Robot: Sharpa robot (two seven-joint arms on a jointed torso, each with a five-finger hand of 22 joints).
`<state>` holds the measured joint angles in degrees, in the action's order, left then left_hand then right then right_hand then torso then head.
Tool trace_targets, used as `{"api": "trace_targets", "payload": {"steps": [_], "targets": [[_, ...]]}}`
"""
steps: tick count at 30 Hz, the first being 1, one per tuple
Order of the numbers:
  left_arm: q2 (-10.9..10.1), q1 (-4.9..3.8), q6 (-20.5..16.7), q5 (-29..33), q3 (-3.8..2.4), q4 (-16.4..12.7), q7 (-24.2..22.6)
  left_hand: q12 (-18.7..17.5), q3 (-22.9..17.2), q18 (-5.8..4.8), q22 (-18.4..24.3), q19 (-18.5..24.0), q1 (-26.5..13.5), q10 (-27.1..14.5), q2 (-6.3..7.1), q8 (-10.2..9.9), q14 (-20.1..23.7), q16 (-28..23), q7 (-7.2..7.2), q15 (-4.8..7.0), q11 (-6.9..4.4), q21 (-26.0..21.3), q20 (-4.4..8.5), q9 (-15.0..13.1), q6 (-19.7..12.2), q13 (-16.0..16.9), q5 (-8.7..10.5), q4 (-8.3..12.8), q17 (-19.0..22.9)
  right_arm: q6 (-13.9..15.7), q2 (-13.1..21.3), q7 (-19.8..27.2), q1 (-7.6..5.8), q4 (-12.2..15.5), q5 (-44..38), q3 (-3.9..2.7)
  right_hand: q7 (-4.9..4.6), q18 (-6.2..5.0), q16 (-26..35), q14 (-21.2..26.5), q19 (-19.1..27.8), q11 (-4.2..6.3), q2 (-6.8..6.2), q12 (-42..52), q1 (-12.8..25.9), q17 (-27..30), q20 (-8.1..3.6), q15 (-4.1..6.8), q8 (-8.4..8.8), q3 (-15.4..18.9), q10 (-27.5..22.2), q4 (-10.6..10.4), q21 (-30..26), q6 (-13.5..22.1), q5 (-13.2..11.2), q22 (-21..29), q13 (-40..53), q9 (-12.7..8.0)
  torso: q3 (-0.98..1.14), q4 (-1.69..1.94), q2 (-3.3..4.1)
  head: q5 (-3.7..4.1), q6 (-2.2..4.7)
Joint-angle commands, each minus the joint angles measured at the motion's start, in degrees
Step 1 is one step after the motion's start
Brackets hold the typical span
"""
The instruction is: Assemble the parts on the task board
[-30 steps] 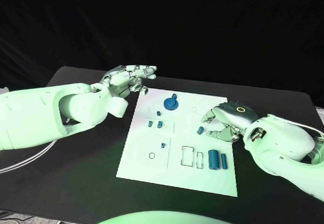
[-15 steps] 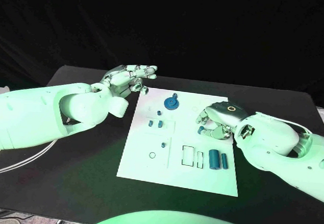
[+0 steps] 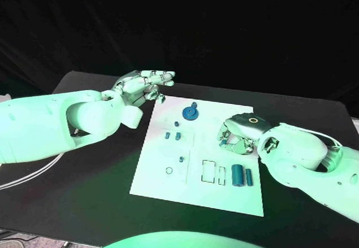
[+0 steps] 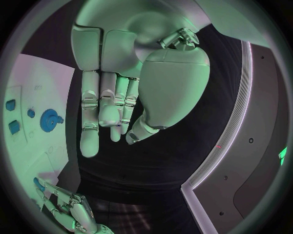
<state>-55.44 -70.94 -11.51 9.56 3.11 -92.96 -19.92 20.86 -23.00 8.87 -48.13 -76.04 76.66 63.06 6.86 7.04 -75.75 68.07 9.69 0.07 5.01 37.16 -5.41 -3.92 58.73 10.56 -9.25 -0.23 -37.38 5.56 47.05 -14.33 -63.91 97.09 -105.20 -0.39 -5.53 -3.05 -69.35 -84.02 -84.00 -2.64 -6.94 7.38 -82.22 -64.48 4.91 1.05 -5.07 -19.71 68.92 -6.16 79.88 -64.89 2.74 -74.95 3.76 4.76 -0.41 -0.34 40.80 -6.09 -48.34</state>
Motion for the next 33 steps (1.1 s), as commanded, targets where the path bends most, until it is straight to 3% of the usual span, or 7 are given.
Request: {"api": "trace_targets", "payload": {"steps": [1, 8, 16, 26, 33], "targets": [[0.0, -0.02, 1.1, -0.3, -0.03, -0.1, -0.2, 0.1, 0.3, 0.9, 0.0, 0.2, -0.1, -0.4, -0.72, 0.4, 0.3, 0.1, -0.03, -0.1, -0.09, -0.1, -0.16, 0.0, -0.4, 0.1, -0.22, 0.0, 0.1, -3.1, -0.1, 0.6, 0.3, -0.2, -0.6, 0.26, 0.0, 0.42, -0.2, -2.4, -2.6, 0.08, 0.61, 0.0, 0.0, 0.0, -0.49, 0.53, -0.12, -0.4, 0.4, 0.1, 0.2, -0.4, 0.1, -6.0, 0.1, 0.1, 0.02, -0.06, -0.02, 0.08, 0.01], [0.0, -0.02, 1.1, -0.3, -0.03, -0.1, -0.1, 0.4, 0.3, 0.92, 0.0, 0.2, 0.0, -0.5, -0.83, 0.4, 0.4, 0.1, -0.06, -0.08, -0.11, -0.2, -0.17, 0.0, -0.4, 0.1, -0.24, 0.0, 0.1, -2.6, -0.2, 0.5, 0.31, -0.4, -1.2, 0.26, 0.07, 0.51, -0.4, -2.4, -2.7, 0.31, 1.53, -0.6, -0.9, -0.1, -0.75, 0.78, -0.1, -1.5, 1.4, 0.6, 0.5, -1.3, 0.1, -6.3, 0.1, 0.2, 0.03, 0.0, 0.02, 0.15, 0.05], [0.0, -0.02, 0.9, -0.3, -0.02, -0.1, -0.1, 0.4, 0.3, 0.94, 0.1, 0.3, 0.0, -0.5, -0.85, 0.4, 0.4, 0.1, -0.05, -0.08, -0.1, -0.3, -0.17, 0.0, -0.4, 0.2, -0.24, 0.0, 0.2, 0.4, -0.1, 0.4, 0.32, -0.5, -2.7, 0.26, -0.36, 1.33, -1.6, -2.6, -3.8, 0.53, 3.09, -0.4, -3.8, -1.3, -1.11, 1.14, -0.59, -3.9, 4.5, 3.1, 3.7, -3.2, 0.1, -9.1, 0.5, 0.8, -0.01, 0.04, -0.01, 0.32, -0.05], [0.1, -0.02, 0.9, -0.3, -0.02, 0.0, -0.2, 0.5, 0.2, 0.95, 0.1, 0.3, 0.0, -0.6, -0.92, 0.5, 0.4, 0.1, -0.05, -0.08, -0.11, -0.3, -0.17, 0.0, -0.4, 0.2, -0.25, 0.0, 0.2, 4.1, 1.1, 0.5, 0.07, 1.8, -2.7, 0.0, -0.56, 1.56, -1.7, -2.6, -4.1, 0.45, 2.83, -0.9, -4.3, -1.2, -1.21, 1.18, -0.48, -5.1, 5.5, 4.4, 4.5, -3.7, 0.0, -9.9, 0.6, 1.0, 0.0, -0.01, -0.08, 0.48, -0.08], [0.1, -0.02, 0.8, -0.3, -0.02, 0.0, -0.2, 0.5, 0.2, 0.95, 0.1, 0.3, 0.0, -0.6, -0.92, 0.5, 0.4, 0.1, -0.05, -0.08, -0.11, -0.3, -0.17, 0.0, -0.4, 0.2, -0.25, 0.0, 0.2, 4.3, 3.5, 0.0, -1.22, 4.4, -1.5, -0.83, -0.58, 1.57, -1.7, -2.5, -4.1, 0.44, 2.57, -1.0, -4.0, -1.2, -1.21, 1.16, -0.46, -5.1, 5.6, 4.4, 4.6, -3.8, 0.0, -10.0, 0.6, 1.1, -0.09, 0.0, -0.16, 0.67, 0.01]]}}
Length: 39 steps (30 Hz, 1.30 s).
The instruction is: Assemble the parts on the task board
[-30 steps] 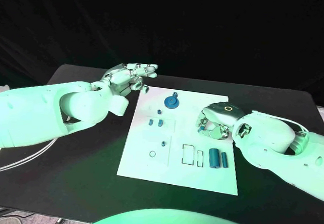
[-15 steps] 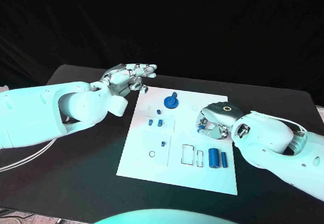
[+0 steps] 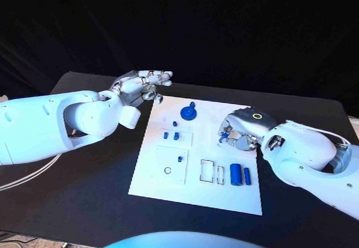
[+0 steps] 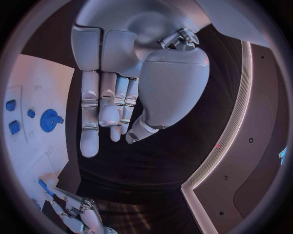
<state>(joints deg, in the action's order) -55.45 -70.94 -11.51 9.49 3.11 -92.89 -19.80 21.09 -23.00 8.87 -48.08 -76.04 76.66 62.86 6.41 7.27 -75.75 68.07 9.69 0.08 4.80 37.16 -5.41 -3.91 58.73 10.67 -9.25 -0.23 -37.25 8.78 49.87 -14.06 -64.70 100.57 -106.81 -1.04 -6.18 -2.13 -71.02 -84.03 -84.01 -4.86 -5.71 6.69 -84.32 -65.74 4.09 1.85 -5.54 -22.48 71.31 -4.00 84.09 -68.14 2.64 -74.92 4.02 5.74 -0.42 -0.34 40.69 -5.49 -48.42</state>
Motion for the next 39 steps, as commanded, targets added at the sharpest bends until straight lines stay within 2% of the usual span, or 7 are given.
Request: {"api": "trace_targets", "payload": {"steps": [1, 9, 17, 20, 28, 32, 39], "targets": [[0.1, -0.02, 0.8, -0.2, -0.03, 0.0, -0.3, 0.3, 0.2, 0.95, 0.1, 0.3, 0.1, -0.4, -0.47, 0.2, 0.4, 0.1, -0.05, -0.08, 0.1, -0.3, -0.17, 0.0, -0.4, 0.1, -0.25, 0.0, 0.1, 1.0, 0.9, -0.2, -0.59, 1.3, 0.2, -0.25, 0.07, 0.65, 0.0, -2.5, -4.1, 2.66, 1.35, -0.4, -1.9, 0.0, -0.38, 0.36, 0.02, -2.3, 3.3, 2.3, 0.4, -0.5, 0.1, -10.0, 0.4, 0.1, -0.08, 0.02, -0.05, 0.07, 0.09], [0.2, -0.01, 0.8, -0.2, -0.03, 0.0, -0.4, 0.4, 0.2, 0.98, 0.2, 0.3, 0.1, -0.4, -0.53, 0.3, 0.4, 0.1, -0.05, -0.09, 0.1, -0.4, -0.17, 0.0, -0.4, 0.1, -0.26, 0.0, 0.1, 1.2, 0.9, 0.0, -1.36, 5.5, 1.2, -0.65, 0.09, 0.68, -0.1, -2.5, -4.1, 2.69, 1.12, -0.5, -1.8, 0.0, -0.39, 0.38, 0.08, -2.4, 3.3, 2.5, 0.5, -0.6, 0.1, -10.1, 0.4, 0.1, 0.03, -0.03, 0.09, -0.26, 0.08], [0.5, 0.01, 1.0, -0.2, -0.03, 0.1, -0.4, 0.4, 0.2, 0.98, 0.2, 0.3, 0.1, -0.4, -0.53, 0.3, 0.4, 0.1, -0.05, -0.09, 0.1, -0.4, -0.17, 0.0, -0.4, 0.1, -0.26, 0.0, 0.1, 1.3, -4.5, 1.1, -0.1, 7.9, 0.7, -0.33, 0.04, 0.68, 0.0, -2.5, -4.1, 2.65, 0.98, -0.7, -1.8, 0.1, -0.4, 0.38, 0.16, -2.5, 3.3, 2.6, 0.5, -0.6, 0.1, -10.1, 0.4, 0.1, -0.05, 0.05, 0.11, -1.5, -0.36], [0.6, 0.01, 1.0, -0.2, -0.03, 0.1, -0.4, 0.4, 0.2, 0.98, 0.2, 0.3, 0.1, -0.5, -0.53, 0.3, 0.4, 0.1, -0.05, -0.09, 0.1, -0.4, -0.17, 0.0, -0.4, 0.1, -0.26, 0.0, 0.2, 1.1, -6.5, 1.6, 0.78, 7.5, 0.5, 0.13, 0.02, 0.68, 0.0, -2.5, -4.1, 2.64, 0.93, -0.7, -1.8, 0.1, -0.4, 0.38, 0.19, -2.5, 3.3, 2.7, 0.5, -0.5, 0.1, -10.1, 0.4, 0.1, -0.07, 0.21, 0.13, -1.74, -0.67], [0.7, 0.01, 1.0, -0.2, -0.03, 0.1, -0.4, 0.4, 0.2, 0.99, 0.2, 0.4, 0.1, -0.5, -0.55, 0.3, 0.5, 0.1, -0.03, -0.09, 0.11, -0.5, -0.18, 0.0, -0.5, 0.1, -0.25, 0.0, 0.2, 0.8, -11.7, 3.0, 4.35, 4.4, 0.4, 1.25, -0.05, 0.67, 0.0, -2.4, -4.1, 2.58, 0.85, -0.9, -1.7, 0.1, -0.39, 0.35, 0.31, -2.7, 3.2, 2.8, 0.5, -0.5, 0.1, -10.1, 0.4, 0.1, -0.09, 0.05, 0.19, -2.93, -1.18], [0.9, 0.01, 1.1, -0.2, -0.03, 0.1, -0.3, 0.4, 0.2, 0.99, 0.2, 0.4, 0.1, -0.5, -0.55, 0.3, 0.5, 0.1, -0.03, -0.09, 0.11, -0.5, -0.18, 0.0, -0.5, 0.1, -0.25, 0.0, 0.2, 0.7, -13.4, 3.6, 5.42, 2.9, 0.3, 1.64, -0.09, 0.66, 0.0, -2.4, -4.1, 2.55, 0.87, -1.0, -1.7, 0.2, -0.39, 0.34, 0.38, -2.8, 3.2, 2.9, 0.4, -0.4, 0.2, -10.1, 0.4, 0.1, -0.09, 0.2, 0.11, -3.14, -1.47], [0.8, 0.01, 1.1, -0.2, -0.03, 0.1, -0.3, 0.4, 0.2, 0.99, 0.2, 0.4, 0.1, -0.5, -0.55, 0.3, 0.5, 0.1, -0.03, -0.09, 0.11, -0.5, -0.18, 0.0, -0.5, 0.1, -0.25, 0.0, 0.2, 0.2, -15.1, 4.1, 6.29, 0.9, 0.1, 1.93, -0.11, 0.67, 0.0, -2.4, -4.1, 2.53, 0.88, -1.1, -1.7, 0.2, -0.38, 0.33, 0.41, -2.8, 3.2, 2.9, 0.5, -0.4, 0.2, -10.1, 0.4, 0.1, -0.1, 0.08, 0.1, -3.38, -1.58]]}}
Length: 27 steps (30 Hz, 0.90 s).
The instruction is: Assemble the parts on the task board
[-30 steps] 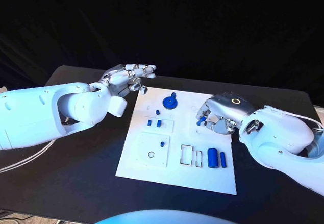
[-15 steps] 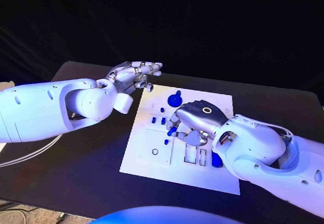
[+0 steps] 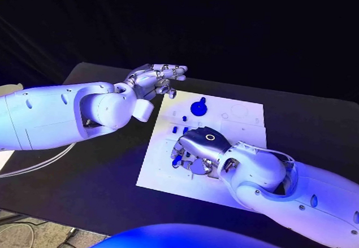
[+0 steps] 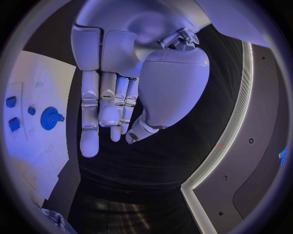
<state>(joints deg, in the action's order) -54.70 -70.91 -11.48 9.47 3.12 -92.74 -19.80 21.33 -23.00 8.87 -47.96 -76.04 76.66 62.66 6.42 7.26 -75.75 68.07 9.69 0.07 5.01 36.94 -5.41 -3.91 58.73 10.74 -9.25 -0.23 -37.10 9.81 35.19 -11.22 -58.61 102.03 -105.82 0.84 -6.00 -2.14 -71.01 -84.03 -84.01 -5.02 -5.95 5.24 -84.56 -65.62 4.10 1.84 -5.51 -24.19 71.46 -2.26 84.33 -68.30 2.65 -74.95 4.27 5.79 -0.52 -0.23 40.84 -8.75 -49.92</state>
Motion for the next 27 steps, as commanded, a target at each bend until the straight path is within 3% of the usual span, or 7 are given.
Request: {"api": "trace_targets", "payload": {"steps": [1, 14, 27], "targets": [[0.1, -0.02, 1.1, -0.2, -0.03, -0.1, -0.3, 0.2, 0.2, 0.98, 0.1, 0.4, 0.1, -0.3, -0.55, 0.3, 0.5, 0.1, -0.03, -0.09, -0.1, -0.3, -0.18, 0.0, -0.5, 0.1, -0.25, 0.0, 0.1, -0.9, -0.5, 1.3, 0.23, -0.8, -0.9, 0.06, -0.31, 0.67, 0.0, -2.4, -4.1, 2.69, 1.12, 0.4, -1.5, 0.0, -0.39, 0.34, 0.38, -1.1, 3.0, 1.2, 0.2, -0.3, 0.1, -10.1, 0.1, 0.1, 0.0, -0.05, -0.04, -0.14, -0.08], [0.1, -0.02, 1.1, -0.2, -0.03, -0.1, -0.3, 0.2, 0.2, 0.98, 0.1, 0.4, 0.1, -0.3, -0.55, 0.3, 0.5, 0.1, -0.03, -0.09, -0.1, -0.3, -0.18, 0.0, -0.5, 0.1, -0.25, 0.0, 0.1, -2.8, -1.2, 1.0, 0.49, -2.4, -1.5, 0.36, -0.37, 0.67, -0.1, -2.4, -4.1, 2.65, 1.13, 0.3, -1.5, 0.0, -0.38, 0.32, 0.44, -1.2, 3.0, 1.3, 0.2, -0.2, 0.1, -10.1, 0.1, 0.1, 0.02, -0.08, -0.04, -0.24, -0.08], [-0.1, -0.02, 1.2, -0.2, -0.03, 0.0, -0.3, 0.2, 0.2, 0.98, 0.1, 0.4, 0.1, -0.3, -0.55, 0.3, 0.5, 0.1, -0.03, -0.09, -0.1, -0.3, -0.18, 0.0, -0.5, 0.1, -0.25, 0.0, 0.1, -3.8, -0.3, 0.1, 0.5, -1.7, -3.0, 0.39, -0.39, 0.67, -0.2, -2.4, -4.1, 2.63, 1.13, 0.2, -1.4, -0.1, -0.38, 0.31, 0.46, -1.2, 3.0, 1.3, 0.2, -0.2, 0.1, -10.1, 0.1, 0.1, 0.05, -0.1, -0.04, -0.2, -0.08]]}}
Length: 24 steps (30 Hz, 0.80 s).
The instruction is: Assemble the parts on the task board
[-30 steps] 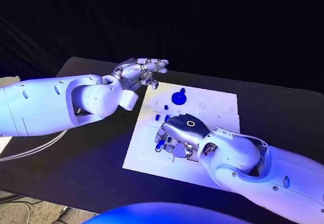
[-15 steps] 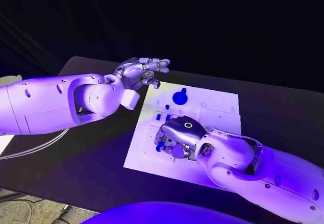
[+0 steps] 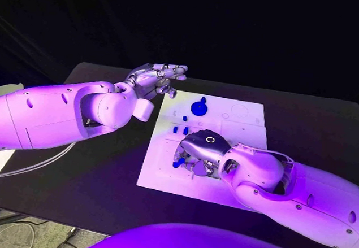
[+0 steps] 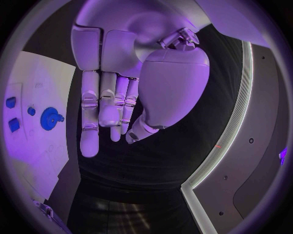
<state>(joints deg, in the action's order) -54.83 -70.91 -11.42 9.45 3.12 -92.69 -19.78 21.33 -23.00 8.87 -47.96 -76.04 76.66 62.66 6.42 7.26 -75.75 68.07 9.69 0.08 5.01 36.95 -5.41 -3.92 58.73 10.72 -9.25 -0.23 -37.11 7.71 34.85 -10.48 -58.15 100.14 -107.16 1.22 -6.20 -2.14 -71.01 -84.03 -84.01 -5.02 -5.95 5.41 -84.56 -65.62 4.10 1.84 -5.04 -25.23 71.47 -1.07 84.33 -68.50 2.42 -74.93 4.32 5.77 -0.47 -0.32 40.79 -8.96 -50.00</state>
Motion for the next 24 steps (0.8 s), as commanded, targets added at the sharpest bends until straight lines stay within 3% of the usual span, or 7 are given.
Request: {"api": "trace_targets", "payload": {"steps": [1, 16, 24], "targets": [[0.1, -0.02, 1.1, -0.2, -0.03, 0.0, -0.3, 0.2, 0.2, 0.99, 0.1, 0.4, 0.1, -0.3, -0.55, 0.3, 0.5, 0.1, -0.03, -0.09, -0.1, -0.3, -0.18, 0.0, -0.5, 0.1, -0.25, 0.0, 0.1, -1.8, 0.0, -0.7, 0.04, 0.2, -1.7, 0.01, -0.18, 0.68, -0.2, -2.4, -4.1, 2.63, 1.13, 0.0, -1.4, -0.1, -0.38, 0.31, -0.01, -0.2, 3.0, 0.1, 0.2, 0.0, 0.4, -10.1, 0.1, 0.1, -0.01, -0.01, 0.02, 0.01, 0.0], [0.1, -0.02, 1.1, -0.2, -0.03, -0.2, -0.2, 0.2, 0.2, 0.99, 0.1, 0.4, 0.1, -0.3, -0.55, 0.3, 0.5, 0.1, -0.03, -0.09, -0.1, -0.3, -0.18, 0.0, -0.5, 0.1, -0.25, 0.0, 0.1, -4.1, -1.9, -2.8, -0.01, -0.5, -2.7, 0.27, -0.25, 0.65, 0.0, -2.3, -4.0, 2.53, 0.88, -0.4, -0.2, 0.2, -0.28, 0.19, 0.16, 0.2, 3.1, -0.2, 0.1, -0.2, 0.3, -10.0, 0.1, 0.2, -0.09, 0.04, -0.03, 0.18, 0.0], [0.0, -0.03, 1.1, -0.2, -0.03, -0.3, -0.2, 0.2, 0.2, 0.99, 0.1, 0.4, 0.1, -0.3, -0.55, 0.3, 0.5, 0.1, -0.03, -0.09, -0.1, -0.3, -0.18, 0.0, -0.5, 0.1, -0.25, 0.0, 0.1, -3.9, -2.7, -2.9, -0.06, -1.2, -2.5, 0.56, -0.47, 0.49, 0.2, -2.2, -3.7, 2.05, 0.2, -1.8, 1.4, 0.6, -0.02, -0.18, 1.32, 0.7, 1.5, -0.6, -0.5, 1.5, 0.3, -9.5, -0.3, -0.1, -0.05, 0.05, 0.01, 0.16, 0.0]]}}
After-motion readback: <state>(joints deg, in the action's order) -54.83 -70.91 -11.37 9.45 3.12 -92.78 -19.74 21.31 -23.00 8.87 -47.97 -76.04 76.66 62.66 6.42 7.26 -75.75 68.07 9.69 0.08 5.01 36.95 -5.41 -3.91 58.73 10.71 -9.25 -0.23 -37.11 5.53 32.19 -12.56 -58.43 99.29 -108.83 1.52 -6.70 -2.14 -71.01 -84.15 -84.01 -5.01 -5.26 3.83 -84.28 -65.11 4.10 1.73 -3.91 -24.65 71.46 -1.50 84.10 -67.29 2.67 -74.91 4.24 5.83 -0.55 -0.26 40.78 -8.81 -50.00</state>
